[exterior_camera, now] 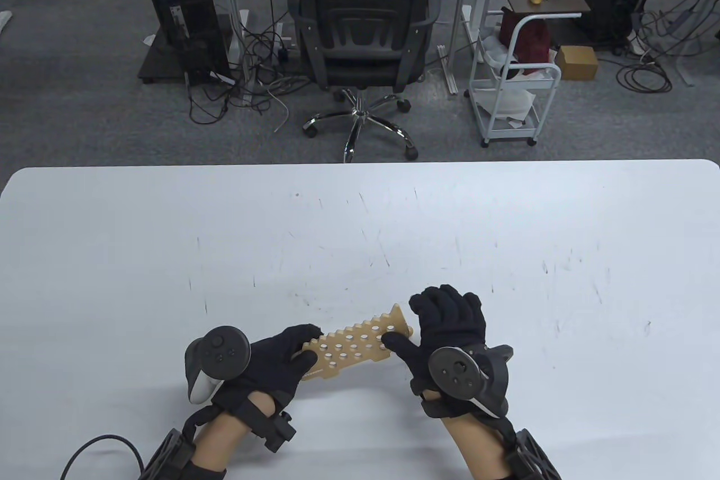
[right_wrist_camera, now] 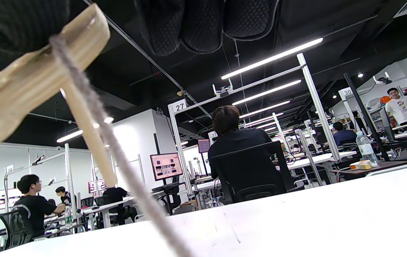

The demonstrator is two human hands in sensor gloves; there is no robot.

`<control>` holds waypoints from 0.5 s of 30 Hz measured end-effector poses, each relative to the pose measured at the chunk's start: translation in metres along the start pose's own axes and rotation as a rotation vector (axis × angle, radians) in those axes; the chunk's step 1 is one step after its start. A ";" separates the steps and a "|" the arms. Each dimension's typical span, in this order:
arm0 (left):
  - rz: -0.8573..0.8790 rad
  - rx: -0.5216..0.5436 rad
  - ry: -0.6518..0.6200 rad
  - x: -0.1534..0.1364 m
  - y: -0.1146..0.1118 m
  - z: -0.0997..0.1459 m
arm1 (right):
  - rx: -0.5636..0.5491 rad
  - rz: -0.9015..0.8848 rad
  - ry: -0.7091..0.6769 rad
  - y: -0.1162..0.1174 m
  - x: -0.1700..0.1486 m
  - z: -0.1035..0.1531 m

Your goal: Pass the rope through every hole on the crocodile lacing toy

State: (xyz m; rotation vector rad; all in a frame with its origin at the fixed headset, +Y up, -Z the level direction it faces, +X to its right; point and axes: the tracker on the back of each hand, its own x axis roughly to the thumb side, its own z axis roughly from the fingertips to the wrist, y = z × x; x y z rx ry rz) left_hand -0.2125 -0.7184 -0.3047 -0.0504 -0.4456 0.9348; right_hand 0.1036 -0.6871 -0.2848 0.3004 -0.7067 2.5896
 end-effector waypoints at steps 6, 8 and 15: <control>0.011 0.046 0.022 -0.003 0.007 0.001 | -0.020 -0.025 0.045 -0.006 -0.009 -0.001; 0.011 0.057 0.021 -0.003 0.009 0.002 | -0.018 -0.025 0.067 -0.007 -0.013 -0.001; 0.034 0.088 0.005 -0.002 0.015 0.004 | 0.008 -0.060 0.116 -0.005 -0.023 -0.003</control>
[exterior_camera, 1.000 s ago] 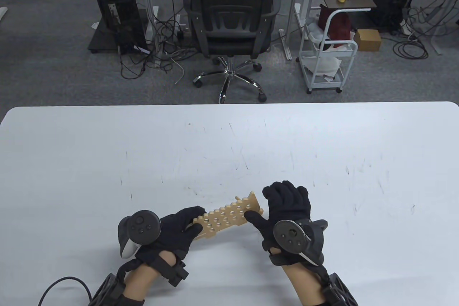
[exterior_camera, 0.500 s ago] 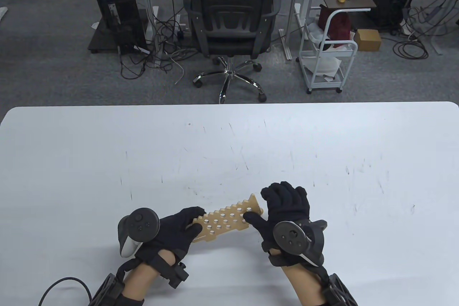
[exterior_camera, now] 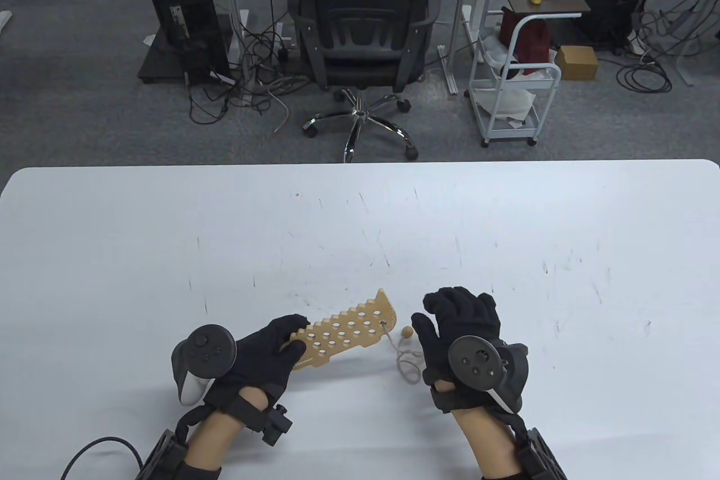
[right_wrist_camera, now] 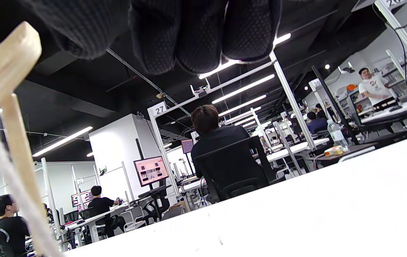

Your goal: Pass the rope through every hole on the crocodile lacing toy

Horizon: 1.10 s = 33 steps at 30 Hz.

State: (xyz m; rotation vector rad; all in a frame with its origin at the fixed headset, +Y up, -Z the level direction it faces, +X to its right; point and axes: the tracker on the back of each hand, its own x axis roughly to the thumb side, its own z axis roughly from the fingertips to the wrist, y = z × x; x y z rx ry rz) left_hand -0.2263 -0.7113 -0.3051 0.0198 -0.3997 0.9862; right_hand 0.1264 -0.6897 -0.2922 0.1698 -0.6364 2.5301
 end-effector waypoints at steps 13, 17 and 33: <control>0.024 -0.002 -0.037 0.000 0.000 0.001 | 0.158 -0.153 -0.076 0.017 0.005 0.000; 0.025 -0.011 -0.045 0.000 -0.001 0.001 | 0.193 -0.194 -0.109 0.021 0.008 0.001; 0.027 -0.046 -0.056 0.001 -0.006 0.000 | 0.236 -0.295 -0.150 0.027 0.012 0.002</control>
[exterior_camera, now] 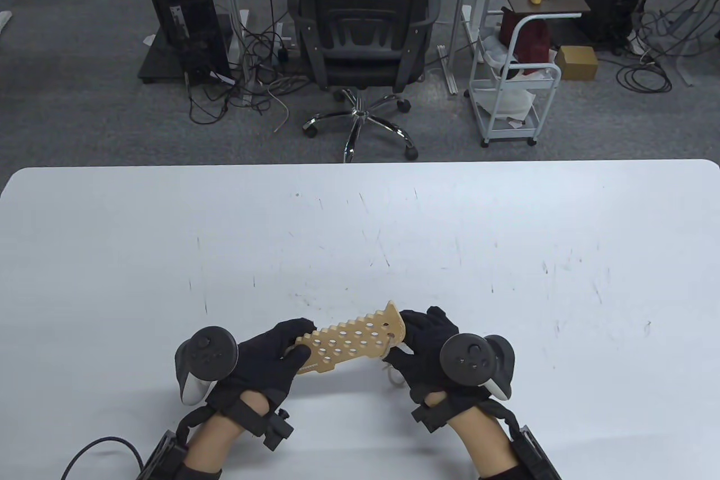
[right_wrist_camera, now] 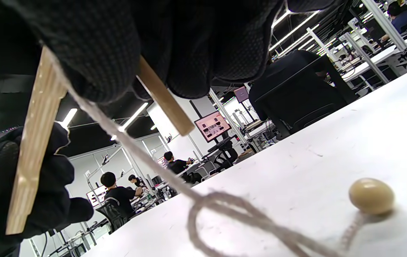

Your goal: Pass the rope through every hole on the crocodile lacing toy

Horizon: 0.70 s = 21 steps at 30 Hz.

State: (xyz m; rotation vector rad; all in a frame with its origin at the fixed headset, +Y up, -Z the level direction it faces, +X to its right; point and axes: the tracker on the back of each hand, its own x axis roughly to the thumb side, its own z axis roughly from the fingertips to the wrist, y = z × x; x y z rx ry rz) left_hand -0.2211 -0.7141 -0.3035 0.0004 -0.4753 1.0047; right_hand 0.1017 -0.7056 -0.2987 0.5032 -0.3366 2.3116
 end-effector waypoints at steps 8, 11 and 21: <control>-0.005 0.046 0.033 -0.003 0.004 0.001 | -0.080 0.039 0.066 -0.011 -0.006 0.001; -0.010 0.058 0.043 -0.003 0.005 0.001 | -0.099 0.040 0.085 -0.014 -0.008 0.001; -0.011 0.097 0.086 -0.011 0.012 0.001 | -0.162 0.032 0.141 -0.026 -0.015 0.002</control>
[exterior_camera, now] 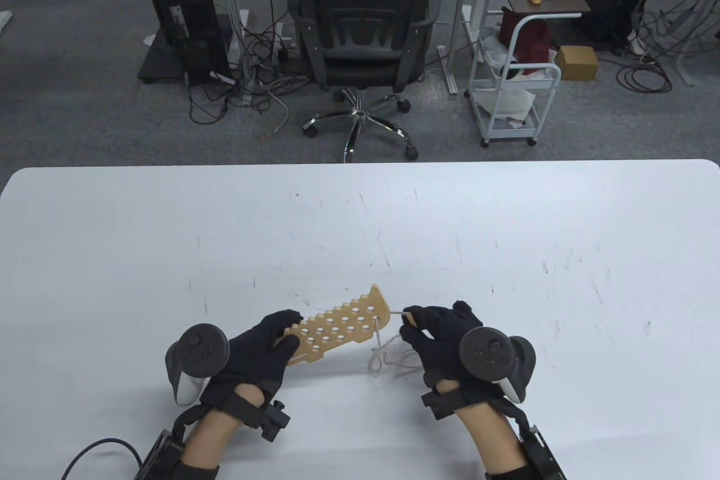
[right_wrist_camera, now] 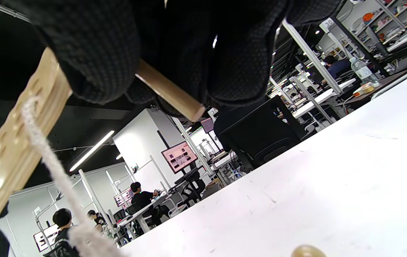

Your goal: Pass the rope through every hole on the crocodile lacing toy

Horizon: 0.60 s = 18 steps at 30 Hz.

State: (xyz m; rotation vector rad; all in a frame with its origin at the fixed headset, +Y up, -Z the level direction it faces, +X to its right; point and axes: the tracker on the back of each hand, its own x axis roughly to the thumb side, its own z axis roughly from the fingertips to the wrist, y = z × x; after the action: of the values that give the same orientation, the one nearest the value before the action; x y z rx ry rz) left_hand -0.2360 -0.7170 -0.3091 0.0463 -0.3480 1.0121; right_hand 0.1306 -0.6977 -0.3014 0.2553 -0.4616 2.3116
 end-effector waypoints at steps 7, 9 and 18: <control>-0.007 0.019 0.038 -0.008 0.004 -0.002 | -0.047 -0.026 0.033 -0.009 -0.005 -0.001; -0.009 0.023 0.044 -0.009 0.005 -0.002 | -0.060 -0.033 0.039 -0.011 -0.006 -0.001; -0.019 0.066 0.075 -0.013 0.010 -0.001 | -0.115 -0.065 0.072 -0.023 -0.012 -0.002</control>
State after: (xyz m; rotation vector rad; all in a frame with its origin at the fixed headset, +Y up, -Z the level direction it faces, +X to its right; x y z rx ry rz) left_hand -0.2501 -0.7223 -0.3154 0.0708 -0.2455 1.0034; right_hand 0.1557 -0.6898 -0.3012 0.1293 -0.5395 2.2139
